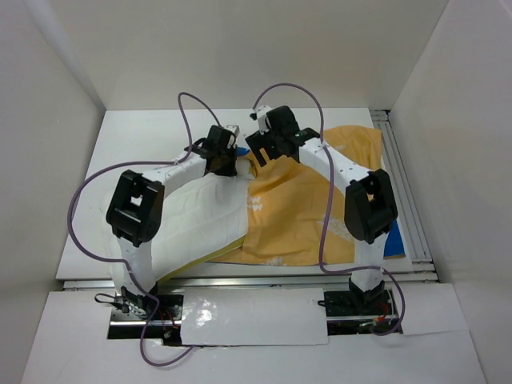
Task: Put the pillow into the pillowcase
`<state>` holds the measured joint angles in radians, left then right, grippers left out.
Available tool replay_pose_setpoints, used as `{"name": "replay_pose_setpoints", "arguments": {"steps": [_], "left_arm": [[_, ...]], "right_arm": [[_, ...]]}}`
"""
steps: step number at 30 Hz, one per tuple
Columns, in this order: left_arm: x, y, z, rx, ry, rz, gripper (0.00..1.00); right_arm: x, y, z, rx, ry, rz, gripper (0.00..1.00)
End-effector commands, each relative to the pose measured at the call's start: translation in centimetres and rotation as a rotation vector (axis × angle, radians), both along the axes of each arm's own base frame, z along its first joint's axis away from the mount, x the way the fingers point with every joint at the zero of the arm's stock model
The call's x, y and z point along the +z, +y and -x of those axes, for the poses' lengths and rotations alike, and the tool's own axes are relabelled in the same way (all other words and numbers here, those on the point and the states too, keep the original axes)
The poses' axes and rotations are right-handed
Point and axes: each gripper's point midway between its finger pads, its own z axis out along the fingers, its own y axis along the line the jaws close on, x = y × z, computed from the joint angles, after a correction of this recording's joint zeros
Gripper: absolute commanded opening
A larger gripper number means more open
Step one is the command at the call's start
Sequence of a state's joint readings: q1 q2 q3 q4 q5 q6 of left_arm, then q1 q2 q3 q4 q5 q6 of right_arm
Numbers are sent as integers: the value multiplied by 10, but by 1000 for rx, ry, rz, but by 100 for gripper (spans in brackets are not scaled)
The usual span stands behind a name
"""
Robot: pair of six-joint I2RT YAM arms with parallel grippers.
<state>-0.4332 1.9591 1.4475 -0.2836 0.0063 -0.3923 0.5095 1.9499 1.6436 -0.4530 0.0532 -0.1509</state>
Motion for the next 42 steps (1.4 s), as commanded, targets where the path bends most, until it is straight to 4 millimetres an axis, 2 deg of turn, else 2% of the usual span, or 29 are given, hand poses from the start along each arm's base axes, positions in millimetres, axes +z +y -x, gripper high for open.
{"name": "replay_pose_setpoints", "arguments": {"steps": [1, 2, 3, 4, 5, 9, 14, 15, 16, 17, 18, 19, 22, 23, 26, 27, 30, 31, 33, 35, 36, 37, 38, 39, 40, 42], "left_arm": [[-13, -6, 15, -53, 30, 7, 0], [-9, -7, 15, -53, 22, 11, 0], [-9, -6, 15, -61, 18, 5, 0], [-9, -5, 14, -56, 15, -2, 0], [-9, -5, 14, -55, 15, -2, 0], [-3, -4, 15, -63, 3, -3, 0], [-3, -5, 18, -81, -14, 14, 0], [-6, -5, 19, -82, -16, 14, 0], [-1, -6, 19, -96, -25, 19, 0], [-1, -7, 19, -97, -25, 19, 0], [-3, -6, 19, -105, -30, 14, 0], [1, -8, 20, -112, -35, 25, 0], [14, -12, 22, -158, -77, 45, 0], [20, -12, 21, -165, -105, 49, 0], [38, -11, 28, -191, -160, 66, 0], [44, -12, 29, -209, -181, 75, 0], [54, -10, 41, -240, -211, 88, 0], [54, -11, 44, -263, -230, 95, 0], [65, -19, 54, -323, -263, 125, 0], [66, -27, 66, -383, -276, 115, 0], [73, -32, 71, -393, -295, 113, 0], [69, -32, 72, -386, -291, 98, 0], [73, -27, 68, -357, -310, 76, 0], [71, -25, 68, -337, -298, 73, 0], [65, -20, 67, -306, -279, 57, 0], [63, -13, 59, -243, -261, 22, 0]], "right_arm": [[44, 33, -4, 287, -149, -68, 94], [32, 37, -4, 323, -124, -60, 94], [28, 44, -2, 389, -121, -56, 94], [33, 49, -8, 408, -140, -58, 94], [18, 50, -11, 414, -112, -43, 96], [-3, 55, -28, 411, -103, -12, 96], [-11, 54, -53, 363, -184, -14, 97], [-18, 55, -54, 357, -175, -19, 90], [-25, 51, -58, 349, -156, -12, 75], [-24, 55, -60, 358, -160, -22, 56], [-23, 54, -56, 372, -130, -45, 14], [-21, 58, -58, 383, -129, -54, 0], [-3, 66, -54, 401, -140, -110, 0], [21, 69, -59, 389, -202, -146, 0], [50, 73, -56, 368, -256, -216, 0], [75, 75, -55, 385, -310, -242, 0], [99, 80, -44, 402, -335, -314, 0], [99, 82, -42, 404, -324, -330, 0], [121, 94, -37, 412, -345, -368, 0], [135, 98, -39, 393, -374, -374, 0], [141, 105, -35, 407, -384, -380, 0], [137, 107, -28, 425, -357, -352, 0], [141, 111, -29, 426, -378, -307, 0], [131, 107, -34, 396, -348, -278, 0], [114, 103, -28, 368, -282, -230, 0], [97, 74, -36, 162, -212, -166, 0]]}}
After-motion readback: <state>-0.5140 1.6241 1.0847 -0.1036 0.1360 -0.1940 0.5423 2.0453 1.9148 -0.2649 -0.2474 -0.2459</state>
